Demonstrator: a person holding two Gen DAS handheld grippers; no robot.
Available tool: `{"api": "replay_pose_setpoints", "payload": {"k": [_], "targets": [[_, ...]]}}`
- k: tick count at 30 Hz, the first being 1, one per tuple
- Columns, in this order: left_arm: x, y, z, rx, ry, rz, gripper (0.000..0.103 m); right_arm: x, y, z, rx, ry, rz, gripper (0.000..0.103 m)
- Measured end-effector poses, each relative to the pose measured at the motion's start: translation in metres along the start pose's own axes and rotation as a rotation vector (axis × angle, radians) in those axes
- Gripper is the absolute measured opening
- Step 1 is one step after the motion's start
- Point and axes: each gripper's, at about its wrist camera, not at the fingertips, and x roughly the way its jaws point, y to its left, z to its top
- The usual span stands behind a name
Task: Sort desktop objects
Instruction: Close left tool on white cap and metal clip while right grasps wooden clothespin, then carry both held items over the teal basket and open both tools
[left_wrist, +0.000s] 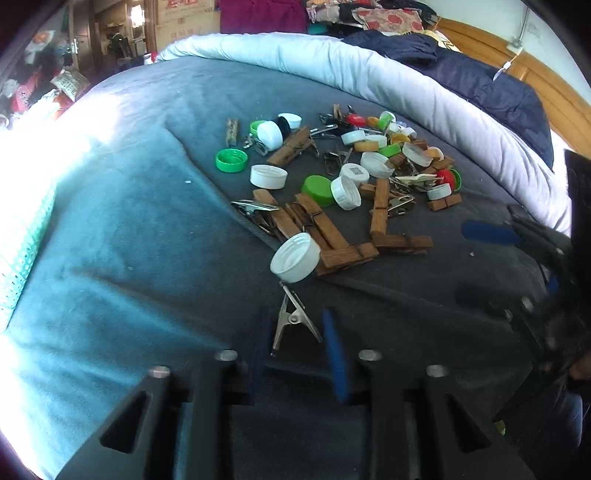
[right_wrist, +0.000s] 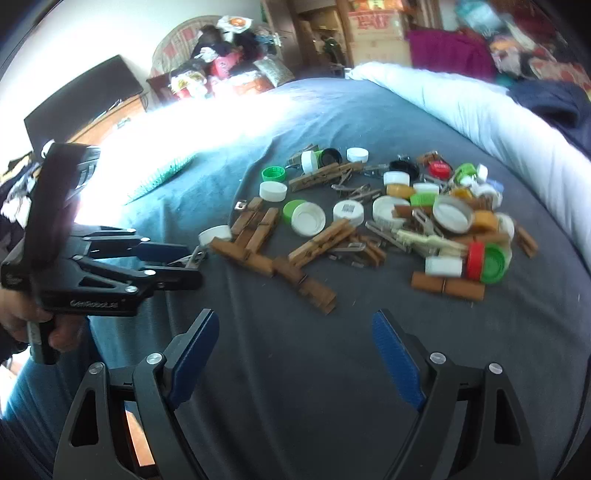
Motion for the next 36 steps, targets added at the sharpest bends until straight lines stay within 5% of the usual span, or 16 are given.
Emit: {"api": "replay_pose_setpoints", "payload": {"k": [2, 15, 17, 19, 28, 36], "targets": [[-0.009, 0.003, -0.003, -0.013, -0.022, 0.009, 0.028, 0.006, -0.004, 0.006, -0.024, 0.013, 0.014, 0.069], [-0.059, 0.017, 0.008, -0.046, -0.097, 0.026, 0.028, 0.051, 0.005, 0.015, -0.192, 0.111, -0.046, 0.055], [-0.068, 0.015, 0.008, -0.041, -0.118, 0.039, 0.028, 0.047, 0.007, 0.015, -0.183, 0.114, -0.066, 0.020], [-0.077, 0.016, 0.011, -0.035, -0.140, 0.072, 0.028, 0.041, 0.010, 0.015, -0.164, 0.116, -0.084, 0.012], [-0.120, 0.038, 0.019, -0.071, -0.237, 0.211, 0.028, -0.013, 0.029, 0.027, -0.036, -0.003, -0.096, 0.011], [-0.151, 0.085, 0.030, -0.139, -0.292, 0.363, 0.028, -0.037, 0.065, 0.088, -0.057, -0.117, -0.087, 0.011]]}}
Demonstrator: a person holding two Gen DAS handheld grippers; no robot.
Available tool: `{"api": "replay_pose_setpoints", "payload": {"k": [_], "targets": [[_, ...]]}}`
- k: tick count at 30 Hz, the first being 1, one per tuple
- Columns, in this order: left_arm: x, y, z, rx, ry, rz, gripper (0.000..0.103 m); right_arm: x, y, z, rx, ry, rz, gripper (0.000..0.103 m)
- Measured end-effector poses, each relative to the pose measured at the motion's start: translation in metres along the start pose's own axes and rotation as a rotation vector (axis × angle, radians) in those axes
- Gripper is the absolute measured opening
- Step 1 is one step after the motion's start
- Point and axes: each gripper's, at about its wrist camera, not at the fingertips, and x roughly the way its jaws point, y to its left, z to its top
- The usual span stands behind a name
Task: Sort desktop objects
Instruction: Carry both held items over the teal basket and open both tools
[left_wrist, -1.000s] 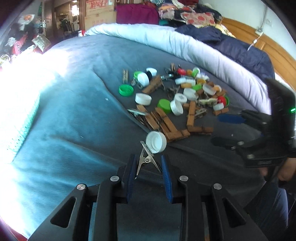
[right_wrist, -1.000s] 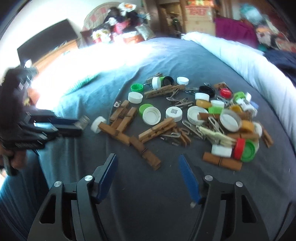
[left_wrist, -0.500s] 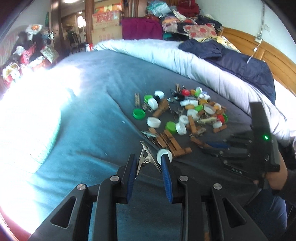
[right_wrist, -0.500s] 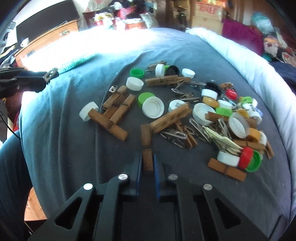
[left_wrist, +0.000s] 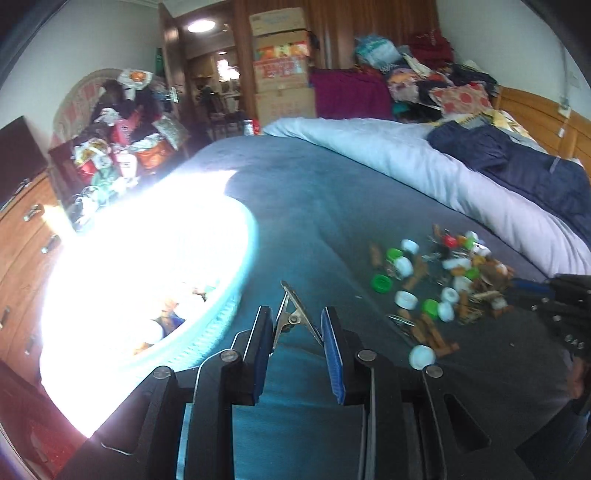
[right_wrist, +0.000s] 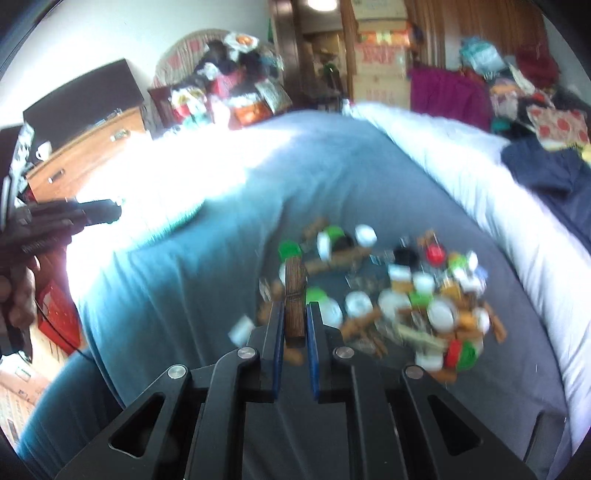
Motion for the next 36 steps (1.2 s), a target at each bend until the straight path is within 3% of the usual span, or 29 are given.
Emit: {"api": "replay_pose_setpoints", "payload": {"k": [10, 18, 25, 36], "targets": [[-0.012, 0.079, 0.021, -0.097, -0.047, 0.133, 0.028, 0.013, 0.071, 0.088, -0.054, -0.092, 0.123, 0.011], [-0.011, 0.132, 0.036, -0.166, -0.049, 0.185, 0.028, 0.037, 0.145, 0.156, -0.130, -0.113, 0.206, 0.011], [0.026, 0.164, 0.042, -0.222, 0.056, 0.190, 0.028, 0.076, 0.194, 0.198, -0.177, -0.082, 0.231, 0.011], [0.086, 0.191, 0.045, -0.266, 0.179, 0.192, 0.028, 0.124, 0.220, 0.225, -0.186, -0.008, 0.235, 0.011]]}}
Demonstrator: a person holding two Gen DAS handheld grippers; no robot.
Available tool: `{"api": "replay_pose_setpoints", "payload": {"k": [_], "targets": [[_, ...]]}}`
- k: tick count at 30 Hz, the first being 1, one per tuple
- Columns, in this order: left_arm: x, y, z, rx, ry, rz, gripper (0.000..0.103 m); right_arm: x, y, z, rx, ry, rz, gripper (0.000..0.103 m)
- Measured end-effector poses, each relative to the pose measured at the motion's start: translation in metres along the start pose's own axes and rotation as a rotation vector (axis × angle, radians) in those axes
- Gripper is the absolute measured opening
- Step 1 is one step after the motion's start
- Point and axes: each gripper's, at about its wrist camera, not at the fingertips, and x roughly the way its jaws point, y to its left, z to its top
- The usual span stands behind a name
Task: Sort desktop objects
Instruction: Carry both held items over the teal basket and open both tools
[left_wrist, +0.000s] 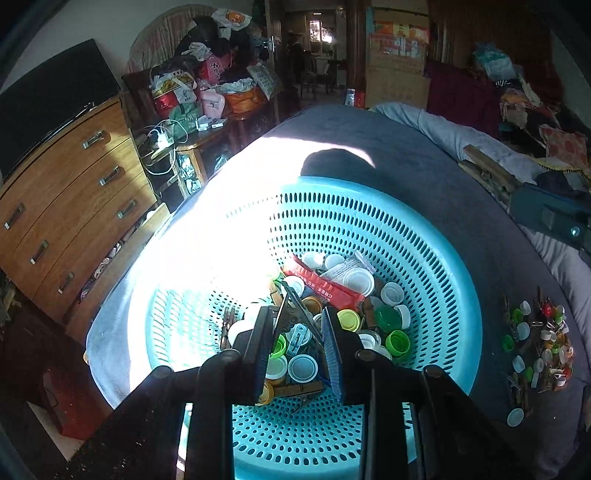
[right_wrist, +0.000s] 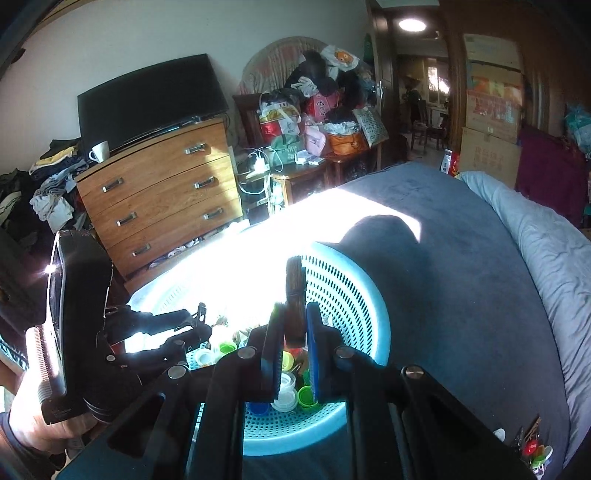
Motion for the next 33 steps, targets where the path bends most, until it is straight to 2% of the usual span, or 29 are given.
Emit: {"api": "replay_pose_setpoints", "payload": {"k": [6, 10, 15, 17, 24, 27, 29, 30, 31, 32, 33], "targets": [[0.032, 0.006, -0.001, 0.001, 0.087, 0.001, 0.028, 0.020, 0.000, -0.004, 0.018, 0.056, 0.017, 0.011], [0.044, 0.010, -0.001, -0.014, 0.111, 0.001, 0.028, 0.031, 0.005, -0.005, 0.014, 0.077, 0.024, 0.011], [0.044, 0.015, 0.001, -0.020, 0.122, 0.018, 0.028, 0.039, 0.006, -0.009, 0.013, 0.097, 0.034, 0.012], [0.046, 0.013, 0.002, -0.021, 0.124, 0.032, 0.029, 0.040, 0.006, -0.011, 0.017, 0.101, 0.036, 0.014], [0.040, 0.013, 0.002, -0.021, 0.118, 0.041, 0.031, 0.031, 0.006, -0.008, 0.025, 0.086, 0.038, 0.017], [0.029, 0.010, 0.001, -0.020, 0.104, 0.030, 0.031, 0.012, 0.004, -0.009, 0.036, 0.059, 0.046, 0.026], [0.007, 0.005, 0.000, -0.024, 0.041, -0.016, 0.031, -0.024, 0.002, -0.013, 0.047, -0.014, 0.058, 0.029], [-0.013, -0.001, 0.000, -0.014, -0.016, -0.051, 0.031, -0.047, 0.001, -0.017, 0.037, -0.065, 0.056, 0.031], [-0.034, -0.008, -0.002, 0.004, -0.088, -0.086, 0.031, -0.078, 0.001, -0.025, 0.014, -0.139, 0.029, 0.037], [-0.057, -0.019, -0.008, 0.027, -0.175, -0.129, 0.035, -0.110, -0.001, -0.034, -0.010, -0.217, -0.004, 0.051], [-0.077, -0.029, -0.014, 0.044, -0.237, -0.184, 0.054, -0.143, -0.004, -0.048, -0.031, -0.302, -0.055, 0.065]]}}
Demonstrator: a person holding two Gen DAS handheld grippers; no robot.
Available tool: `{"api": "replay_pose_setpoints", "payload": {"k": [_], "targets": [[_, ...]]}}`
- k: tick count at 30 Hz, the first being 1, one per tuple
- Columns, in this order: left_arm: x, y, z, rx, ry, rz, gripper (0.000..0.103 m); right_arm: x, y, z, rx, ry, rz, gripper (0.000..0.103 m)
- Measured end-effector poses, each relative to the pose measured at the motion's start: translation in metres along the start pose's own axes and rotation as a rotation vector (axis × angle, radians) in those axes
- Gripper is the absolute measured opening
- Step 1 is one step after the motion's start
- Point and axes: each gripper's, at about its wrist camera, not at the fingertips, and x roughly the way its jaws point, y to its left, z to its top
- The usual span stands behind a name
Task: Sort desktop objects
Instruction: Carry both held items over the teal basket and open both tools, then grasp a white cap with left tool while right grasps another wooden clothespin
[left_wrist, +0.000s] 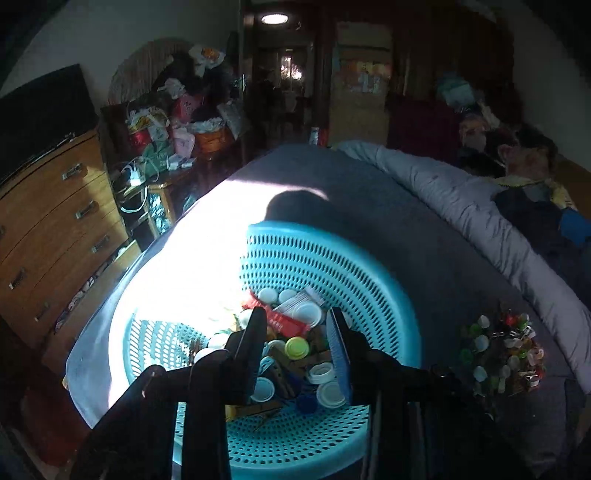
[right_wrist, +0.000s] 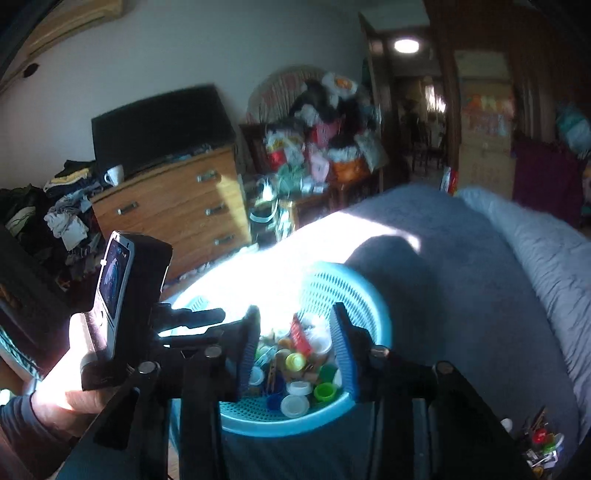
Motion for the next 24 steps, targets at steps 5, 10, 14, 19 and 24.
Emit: {"api": "replay_pose_setpoints", "payload": {"k": [5, 10, 14, 19, 24], "targets": [[-0.024, -0.079, -0.038, 0.064, 0.011, -0.341, 0.103, -0.131, -0.045, -0.054, -0.047, -0.180, -0.230, 0.103], [0.027, -0.169, -0.119, 0.284, 0.167, -0.352, 0.099, -0.169, -0.097, -0.145, 0.137, 0.045, -0.364, 0.103], [0.074, -0.205, -0.160, 0.289, 0.309, -0.438, 0.094, -0.187, -0.126, -0.212, 0.310, 0.184, -0.362, 0.101], [0.097, -0.229, -0.177, 0.304, 0.339, -0.409, 0.093, -0.203, -0.134, -0.263, 0.321, 0.278, -0.349, 0.090], [0.110, -0.248, -0.184, 0.350, 0.346, -0.362, 0.091, -0.212, -0.153, -0.289, 0.404, 0.279, -0.315, 0.084]]}}
